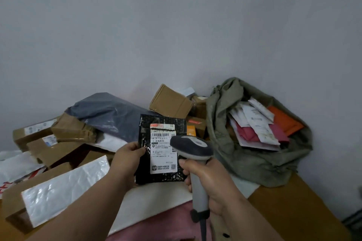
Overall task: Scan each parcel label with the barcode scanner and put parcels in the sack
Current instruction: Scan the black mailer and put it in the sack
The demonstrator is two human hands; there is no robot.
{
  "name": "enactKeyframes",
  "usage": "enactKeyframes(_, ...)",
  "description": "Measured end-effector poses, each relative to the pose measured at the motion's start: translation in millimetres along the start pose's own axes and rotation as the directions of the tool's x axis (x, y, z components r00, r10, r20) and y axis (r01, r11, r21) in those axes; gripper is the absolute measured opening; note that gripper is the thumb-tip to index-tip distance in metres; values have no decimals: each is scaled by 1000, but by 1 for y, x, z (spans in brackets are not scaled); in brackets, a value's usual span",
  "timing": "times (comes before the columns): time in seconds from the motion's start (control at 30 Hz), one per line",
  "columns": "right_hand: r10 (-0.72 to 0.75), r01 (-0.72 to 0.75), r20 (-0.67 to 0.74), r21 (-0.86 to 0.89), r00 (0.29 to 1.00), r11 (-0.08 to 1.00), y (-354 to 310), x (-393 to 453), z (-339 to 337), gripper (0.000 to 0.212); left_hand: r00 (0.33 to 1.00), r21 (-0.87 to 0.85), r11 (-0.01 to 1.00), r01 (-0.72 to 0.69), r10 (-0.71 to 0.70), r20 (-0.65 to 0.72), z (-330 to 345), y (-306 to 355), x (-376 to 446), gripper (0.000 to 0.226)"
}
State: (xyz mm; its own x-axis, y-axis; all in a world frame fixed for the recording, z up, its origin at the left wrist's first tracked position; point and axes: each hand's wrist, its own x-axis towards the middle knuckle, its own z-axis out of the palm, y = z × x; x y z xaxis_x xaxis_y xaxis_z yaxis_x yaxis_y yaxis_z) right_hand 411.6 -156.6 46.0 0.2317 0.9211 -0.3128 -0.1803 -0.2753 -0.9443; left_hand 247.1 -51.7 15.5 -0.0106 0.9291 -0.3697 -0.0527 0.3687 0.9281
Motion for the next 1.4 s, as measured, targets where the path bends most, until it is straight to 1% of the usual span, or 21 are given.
enactKeyframes(0.1,6,-2,-87,45,996,999,0,5,-28,14,998,34,999,-24,22,57,36,1,11,16)
enactKeyframes(0.17,8,0,-138,58,990,998,-1,7,-50,12,994,134,988,-82,72,76,61,-2,19,23)
enactKeyframes(0.23,15,-3,-165,71,986,997,-3,14,-75,14,985,280,946,-163,139,101,90,-2,29,28)
enactKeyframes(0.3,26,-9,-187,94,982,996,-6,27,-100,17,968,379,894,-241,193,162,125,3,37,24)
enactKeyframes(0.37,24,-1,-202,115,979,993,-11,44,-129,16,954,446,850,-281,197,226,167,8,44,27)
enactKeyframes(0.4,23,3,-208,121,978,993,-13,54,-145,15,950,446,848,-286,189,250,190,9,49,29)
enactKeyframes(0.53,66,-32,-233,147,970,989,-24,98,-215,14,932,382,890,-248,111,345,285,5,73,31)
enactKeyframes(0.63,103,-62,-260,161,960,985,-32,132,-266,13,919,316,942,-118,-17,395,351,6,90,28)
enactKeyframes(0.67,111,-66,-264,172,958,983,-35,143,-281,14,911,311,947,-84,-53,408,370,7,97,27)
enactKeyframes(0.73,123,-77,-264,180,957,981,-39,165,-308,19,898,349,935,-66,-97,429,403,7,114,21)
enactKeyframes(0.8,143,-95,-264,186,954,978,-42,186,-328,21,906,346,937,-40,-112,408,429,8,133,19)
enactKeyframes(0.9,187,-138,-267,189,946,972,-43,211,-349,19,953,279,960,-13,-72,295,453,12,168,44)
enactKeyframes(0.93,195,-150,-263,182,945,972,-43,218,-354,19,964,255,967,-5,-63,259,458,14,177,46)
enactKeyframes(1.03,211,-174,-253,159,944,972,-41,238,-363,18,978,151,988,38,-67,198,469,17,207,32)
enactKeyframes(1.13,212,-187,-236,123,948,975,-38,253,-364,18,986,-11,995,102,-100,136,475,27,231,17)
enactKeyframes(1.17,210,-189,-231,110,950,976,-37,257,-364,17,984,-8,993,115,-113,140,477,29,237,14)
enactKeyframes(1.2,211,-193,-226,99,951,976,-37,259,-363,17,978,43,991,124,-130,166,480,29,240,13)
enactKeyframes(1.23,218,-202,-217,96,951,975,-37,261,-362,18,971,152,982,111,-140,196,481,27,241,17)
enactKeyframes(1.3,235,-218,-197,106,952,970,-37,263,-358,19,957,389,920,56,-160,241,481,20,238,41)
enactKeyframes(1.37,239,-221,-189,112,952,969,-36,263,-352,17,962,519,854,16,-156,226,475,16,230,59)
enactKeyframes(1.4,241,-222,-189,115,952,968,-36,262,-348,17,964,558,830,-9,-141,225,469,16,226,62)
